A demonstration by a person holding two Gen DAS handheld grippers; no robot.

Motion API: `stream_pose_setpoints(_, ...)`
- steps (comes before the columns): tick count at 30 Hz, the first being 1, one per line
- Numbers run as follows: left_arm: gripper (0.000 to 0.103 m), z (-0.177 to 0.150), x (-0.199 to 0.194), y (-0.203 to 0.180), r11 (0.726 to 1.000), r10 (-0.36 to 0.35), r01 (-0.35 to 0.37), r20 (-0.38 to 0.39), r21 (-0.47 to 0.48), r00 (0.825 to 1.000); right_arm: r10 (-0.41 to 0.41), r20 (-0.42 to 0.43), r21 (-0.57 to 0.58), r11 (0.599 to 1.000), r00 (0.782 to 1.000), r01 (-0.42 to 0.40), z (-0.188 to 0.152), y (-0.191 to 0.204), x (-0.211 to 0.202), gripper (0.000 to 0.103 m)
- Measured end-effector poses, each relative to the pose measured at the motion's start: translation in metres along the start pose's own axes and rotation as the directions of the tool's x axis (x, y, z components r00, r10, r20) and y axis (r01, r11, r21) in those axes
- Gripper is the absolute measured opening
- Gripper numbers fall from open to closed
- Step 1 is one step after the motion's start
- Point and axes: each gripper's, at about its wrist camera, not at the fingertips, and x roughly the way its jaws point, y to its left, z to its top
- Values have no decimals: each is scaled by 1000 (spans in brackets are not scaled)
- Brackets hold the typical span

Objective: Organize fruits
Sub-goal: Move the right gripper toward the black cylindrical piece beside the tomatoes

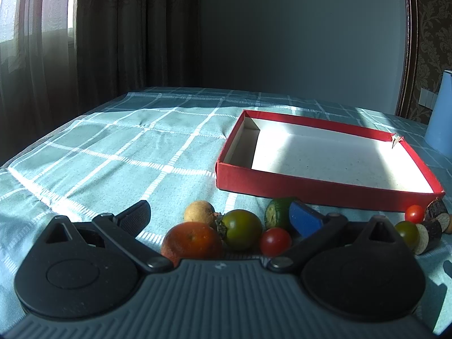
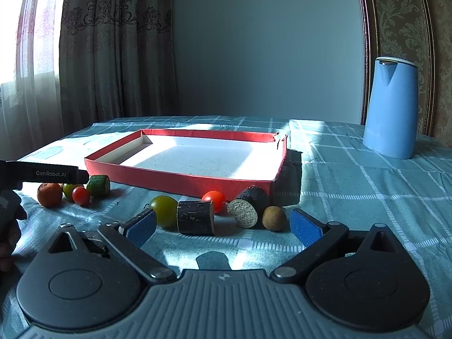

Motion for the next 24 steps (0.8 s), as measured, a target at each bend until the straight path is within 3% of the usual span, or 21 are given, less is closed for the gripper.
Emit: stream_pose_setpoints(24,103,0,-1,2,1000,1,-1,2,-10,1000,6,-28,-5,1000,1000,-6,4,13,8,99)
